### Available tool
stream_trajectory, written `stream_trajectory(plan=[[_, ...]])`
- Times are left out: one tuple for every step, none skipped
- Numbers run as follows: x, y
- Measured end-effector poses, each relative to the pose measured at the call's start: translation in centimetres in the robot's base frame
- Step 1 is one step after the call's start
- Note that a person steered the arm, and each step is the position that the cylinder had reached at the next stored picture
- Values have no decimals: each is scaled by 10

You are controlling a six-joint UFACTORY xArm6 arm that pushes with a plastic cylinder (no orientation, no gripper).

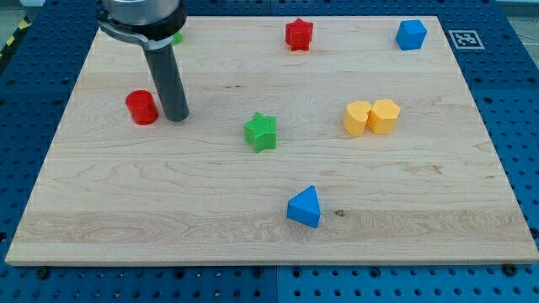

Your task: Separate the yellow hexagon from the yellow heart

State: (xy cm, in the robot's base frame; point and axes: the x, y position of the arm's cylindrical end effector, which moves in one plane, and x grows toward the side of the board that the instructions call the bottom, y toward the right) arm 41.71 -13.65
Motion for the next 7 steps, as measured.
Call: stream_trajectory(plan=[[-1,10],[-5,16],[-21,46],[-36,82],[-46,120],[-58,176],[-70,203]])
